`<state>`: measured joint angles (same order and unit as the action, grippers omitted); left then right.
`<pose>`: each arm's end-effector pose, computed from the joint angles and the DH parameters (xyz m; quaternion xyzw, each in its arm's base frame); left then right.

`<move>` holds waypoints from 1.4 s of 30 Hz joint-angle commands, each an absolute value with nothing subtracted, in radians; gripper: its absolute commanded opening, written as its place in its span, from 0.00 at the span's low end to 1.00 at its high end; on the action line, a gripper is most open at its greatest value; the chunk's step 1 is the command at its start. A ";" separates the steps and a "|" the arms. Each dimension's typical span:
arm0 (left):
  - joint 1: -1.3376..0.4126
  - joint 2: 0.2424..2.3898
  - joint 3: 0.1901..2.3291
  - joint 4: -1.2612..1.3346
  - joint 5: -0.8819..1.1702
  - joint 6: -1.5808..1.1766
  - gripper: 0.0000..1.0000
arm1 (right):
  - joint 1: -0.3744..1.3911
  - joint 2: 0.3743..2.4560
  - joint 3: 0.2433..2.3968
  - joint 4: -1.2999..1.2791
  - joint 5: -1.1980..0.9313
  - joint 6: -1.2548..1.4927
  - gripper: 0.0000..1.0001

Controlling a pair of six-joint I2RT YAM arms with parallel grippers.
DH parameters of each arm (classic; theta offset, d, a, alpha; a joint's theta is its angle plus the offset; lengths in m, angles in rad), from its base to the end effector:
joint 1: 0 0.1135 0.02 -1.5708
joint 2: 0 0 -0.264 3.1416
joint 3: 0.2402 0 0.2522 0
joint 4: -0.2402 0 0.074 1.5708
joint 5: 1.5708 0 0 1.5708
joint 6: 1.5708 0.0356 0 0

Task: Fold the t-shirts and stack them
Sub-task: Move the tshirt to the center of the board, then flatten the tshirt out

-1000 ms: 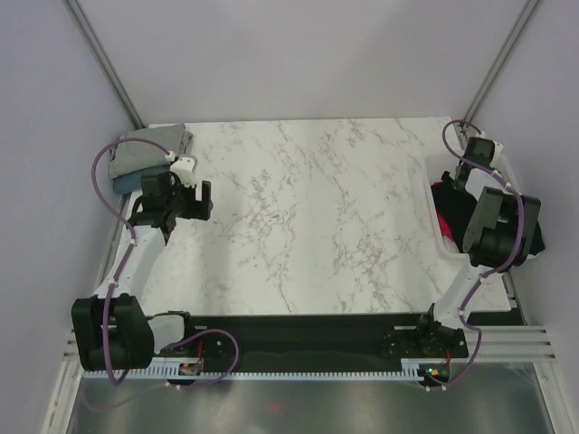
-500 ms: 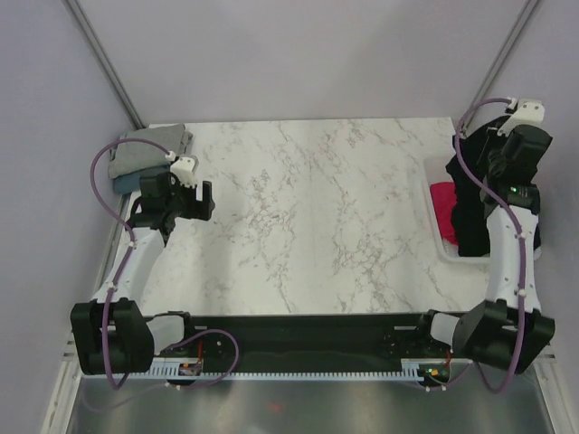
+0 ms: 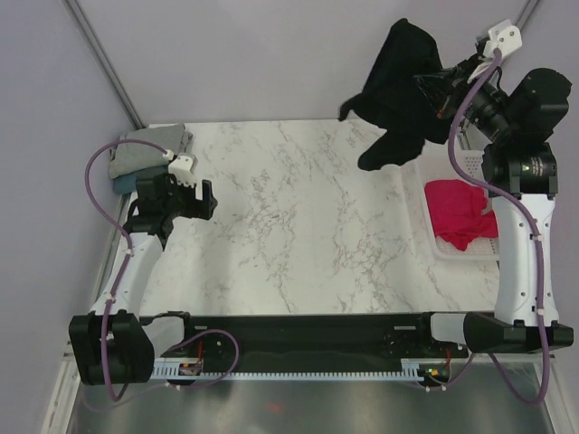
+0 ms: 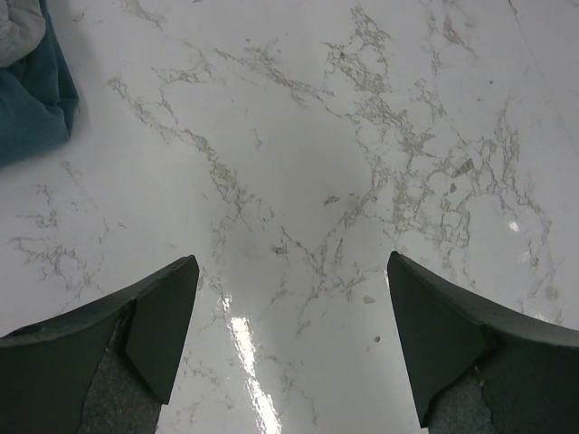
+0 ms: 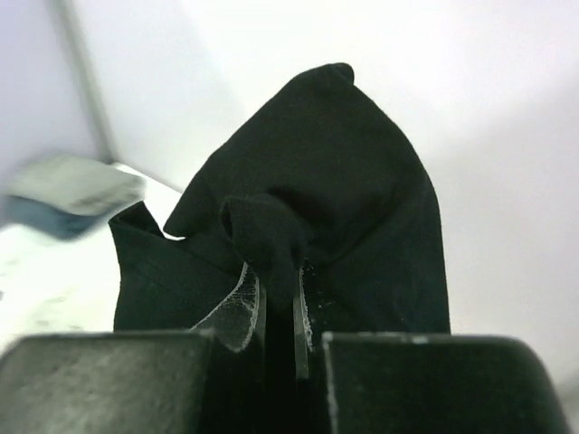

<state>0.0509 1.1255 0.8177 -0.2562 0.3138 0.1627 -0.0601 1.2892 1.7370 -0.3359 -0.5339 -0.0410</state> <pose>0.2493 0.0017 0.2771 0.1236 0.8596 -0.0853 0.4884 0.2461 0.0033 0.5389 -0.1905 0.6447 0.1392 0.7271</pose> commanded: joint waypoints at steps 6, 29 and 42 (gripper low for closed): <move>0.055 1.068 0.798 -0.233 0.362 0.146 0.93 | -0.035 1.215 1.677 -0.252 -0.778 0.051 0.47; -0.181 1.489 0.954 -0.361 0.621 0.339 0.87 | 0.190 1.460 1.084 -0.448 -0.552 -0.342 0.78; -0.179 1.778 1.080 -0.261 0.514 0.322 0.81 | 0.261 1.367 1.106 -0.469 -0.463 -0.340 0.80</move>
<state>-0.1822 1.7412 1.0107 -0.3080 0.5495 0.3019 0.2558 1.4239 1.0649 -0.4618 -0.5163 -0.3111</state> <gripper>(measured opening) 0.815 0.795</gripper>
